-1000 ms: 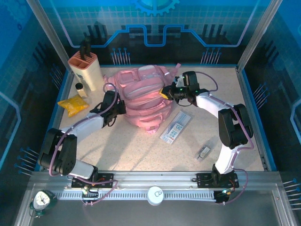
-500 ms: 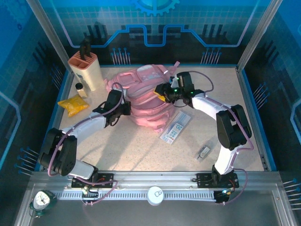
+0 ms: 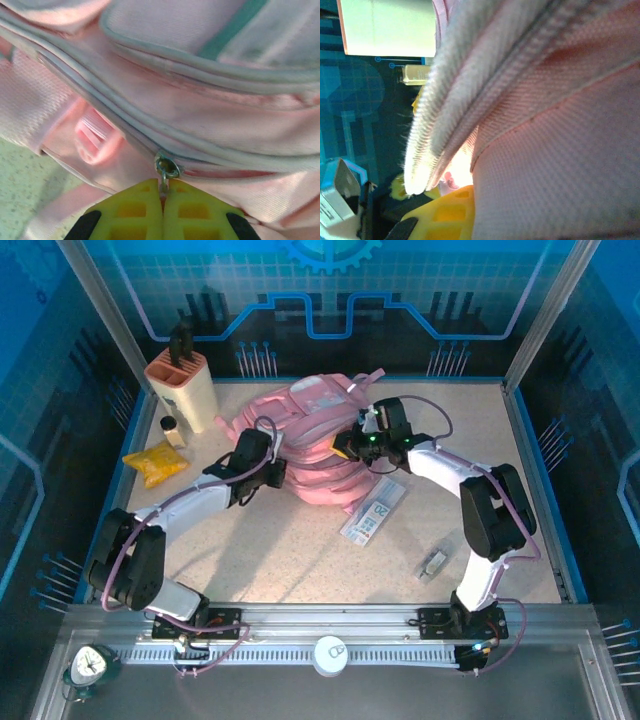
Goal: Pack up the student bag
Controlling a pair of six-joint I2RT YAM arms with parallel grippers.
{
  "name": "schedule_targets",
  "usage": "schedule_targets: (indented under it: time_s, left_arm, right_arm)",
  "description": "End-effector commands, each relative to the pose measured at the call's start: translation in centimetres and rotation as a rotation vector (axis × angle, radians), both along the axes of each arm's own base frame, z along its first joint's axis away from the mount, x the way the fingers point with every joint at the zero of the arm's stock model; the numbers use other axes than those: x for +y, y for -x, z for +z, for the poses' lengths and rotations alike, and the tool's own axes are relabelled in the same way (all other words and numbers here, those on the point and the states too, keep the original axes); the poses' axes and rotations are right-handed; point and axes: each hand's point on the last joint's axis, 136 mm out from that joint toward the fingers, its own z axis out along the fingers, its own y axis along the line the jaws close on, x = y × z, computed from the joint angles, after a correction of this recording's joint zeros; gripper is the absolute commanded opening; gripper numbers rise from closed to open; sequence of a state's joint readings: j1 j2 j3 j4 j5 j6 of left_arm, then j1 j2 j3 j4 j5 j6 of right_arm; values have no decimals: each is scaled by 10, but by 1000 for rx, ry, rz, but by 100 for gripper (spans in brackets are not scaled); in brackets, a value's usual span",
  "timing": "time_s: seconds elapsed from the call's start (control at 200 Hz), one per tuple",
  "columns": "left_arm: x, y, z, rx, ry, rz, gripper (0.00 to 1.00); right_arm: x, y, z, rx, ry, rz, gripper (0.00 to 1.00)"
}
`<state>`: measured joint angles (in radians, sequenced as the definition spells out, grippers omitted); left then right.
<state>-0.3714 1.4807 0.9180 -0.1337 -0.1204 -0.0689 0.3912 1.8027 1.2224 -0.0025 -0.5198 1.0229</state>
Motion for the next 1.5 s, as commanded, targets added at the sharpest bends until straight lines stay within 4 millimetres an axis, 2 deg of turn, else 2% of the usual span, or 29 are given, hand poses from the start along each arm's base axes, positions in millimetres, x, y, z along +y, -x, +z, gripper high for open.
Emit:
schedule_targets:
  time_s: [0.0, 0.07, 0.185, 0.245, 0.355, 0.405, 0.44, 0.475, 0.545, 0.6, 0.675, 0.765, 0.886, 0.901, 0.956, 1.046, 1.226, 1.346, 1.466, 1.496]
  left_arm:
    - [49, -21, 5, -24, -56, 142, 0]
    - [51, -27, 0, -35, -26, 156, 0]
    - [51, -32, -16, 25, -64, 151, 0]
    - [58, -34, -21, 39, -93, 184, 0]
    - [77, -36, -19, 12, -120, 296, 0]
    - [76, -35, -17, 9, -87, 315, 1]
    - [67, -34, -16, 17, -43, 284, 12]
    - [54, -32, -15, 26, 1, 240, 18]
    - [33, -22, -8, 31, 54, 198, 28]
    - [15, -9, 0, 42, 71, 160, 44]
    - [-4, 14, 6, 111, 141, 167, 47]
    - [-38, 45, -1, 223, 290, 160, 47]
    - [-90, 81, -13, 323, 373, 84, 46]
    - [-96, 86, -15, 336, 371, 70, 46]
    - [-120, 99, -20, 368, 364, 18, 46]
    - [-151, 109, -35, 421, 356, -41, 44]
    - [-180, 114, -68, 492, 326, -71, 37]
    - [-189, 115, -80, 511, 302, -78, 28]
    - [-194, 115, -94, 538, 285, -66, 25]
    - [-195, 116, -99, 550, 271, -68, 21]
  right_arm:
    - [-29, -7, 15, -45, 27, -47, 0]
    - [-27, -7, 16, -34, 1, -37, 0]
    - [-26, -4, 13, -26, 1, -25, 0]
    - [-26, -1, 12, -34, 11, -17, 0]
    - [-24, 8, 8, -30, 28, 24, 0]
    - [-24, 10, 6, -35, 32, 32, 0]
    - [-20, 13, 6, -37, 23, 49, 0]
    - [-16, 16, 6, -32, 12, 75, 1]
    - [-14, 22, 5, -26, 23, 101, 31]
    - [-21, 29, 5, -38, 58, 100, 43]
    - [-34, 46, 5, -52, 117, 105, 56]
    - [-53, 73, -4, -35, 180, 100, 64]
    - [-86, 102, -25, 28, 207, 44, 67]
    - [-91, 111, -35, 56, 220, 42, 67]
    - [-103, 127, -47, 79, 265, 42, 68]
    - [-115, 149, -69, 126, 301, 39, 68]
    - [-122, 172, -106, 207, 284, 13, 64]
    - [-111, 172, -112, 207, 233, 25, 63]
    - [-107, 174, -127, 244, 232, 32, 63]
    - [-105, 174, -129, 251, 216, 33, 62]
